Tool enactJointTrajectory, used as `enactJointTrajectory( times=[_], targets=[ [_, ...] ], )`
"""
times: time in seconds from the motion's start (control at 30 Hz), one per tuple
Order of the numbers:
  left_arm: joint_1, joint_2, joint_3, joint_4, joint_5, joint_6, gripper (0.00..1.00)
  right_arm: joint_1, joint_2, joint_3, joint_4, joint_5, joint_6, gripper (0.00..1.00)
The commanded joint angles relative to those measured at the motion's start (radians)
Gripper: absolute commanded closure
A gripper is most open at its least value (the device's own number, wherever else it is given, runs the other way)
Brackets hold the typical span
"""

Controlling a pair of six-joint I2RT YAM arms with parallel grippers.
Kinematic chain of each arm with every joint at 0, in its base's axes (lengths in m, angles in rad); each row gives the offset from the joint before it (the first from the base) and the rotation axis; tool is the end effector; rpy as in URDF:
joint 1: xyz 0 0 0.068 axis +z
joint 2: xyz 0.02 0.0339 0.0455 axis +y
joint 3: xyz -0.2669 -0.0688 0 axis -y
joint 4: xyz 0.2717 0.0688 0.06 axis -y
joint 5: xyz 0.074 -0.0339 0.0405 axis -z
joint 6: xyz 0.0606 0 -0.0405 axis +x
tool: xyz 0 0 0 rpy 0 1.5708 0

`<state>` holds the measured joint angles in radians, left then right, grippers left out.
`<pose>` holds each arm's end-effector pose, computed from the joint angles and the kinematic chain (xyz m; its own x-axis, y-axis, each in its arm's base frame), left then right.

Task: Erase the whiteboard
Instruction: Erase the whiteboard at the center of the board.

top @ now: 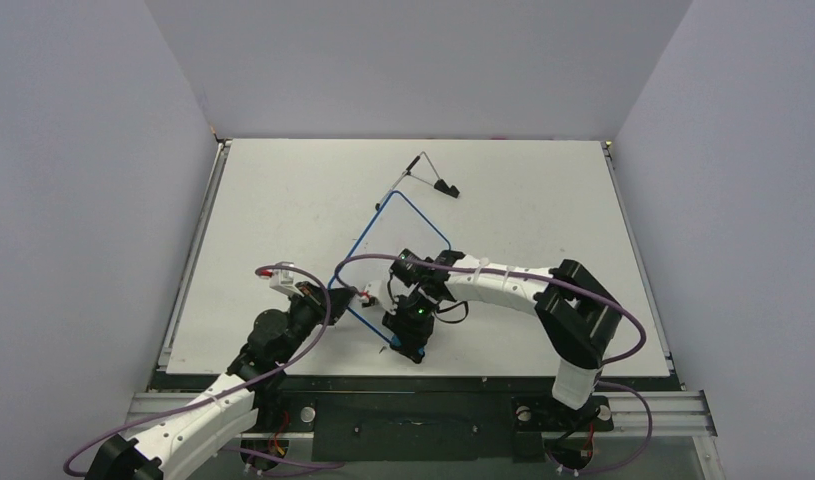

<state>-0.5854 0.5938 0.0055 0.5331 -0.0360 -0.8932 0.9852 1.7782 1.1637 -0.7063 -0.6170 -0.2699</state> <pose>0.1616 -0.1045 0.1545 -0.4357 -0.6453 -0.6275 0.2916 0.5584 -0.7767 0.1709 0.3211 0.1475 -0.3138 -0.8666 -0.3879 -0.8742 0.1042 0.4743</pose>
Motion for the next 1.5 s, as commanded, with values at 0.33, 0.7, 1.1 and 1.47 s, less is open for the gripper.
enactJointTrajectory(
  times=[0.33, 0.7, 1.1, 1.47],
  targets=[
    [0.009, 0.055, -0.058, 0.285, 0.048, -0.093, 1.00, -0.378, -0.224, -0.016, 0.200, 0.355, -0.109, 1.00],
    [0.009, 0.101, -0.064, 0.354, 0.064, -0.206, 1.00, -0.248, -0.232, -0.105, 0.304, 0.466, -0.143, 1.00],
    [0.018, 0.083, -0.073, 0.416, 0.009, -0.372, 1.00, 0.005, -0.351, -0.082, 0.290, 0.226, -0.038, 1.00],
    [0.067, 0.028, -0.066, 0.416, 0.034, -0.481, 1.00, -0.292, -0.363, -0.143, 0.341, 0.325, -0.064, 1.00]
  ],
)
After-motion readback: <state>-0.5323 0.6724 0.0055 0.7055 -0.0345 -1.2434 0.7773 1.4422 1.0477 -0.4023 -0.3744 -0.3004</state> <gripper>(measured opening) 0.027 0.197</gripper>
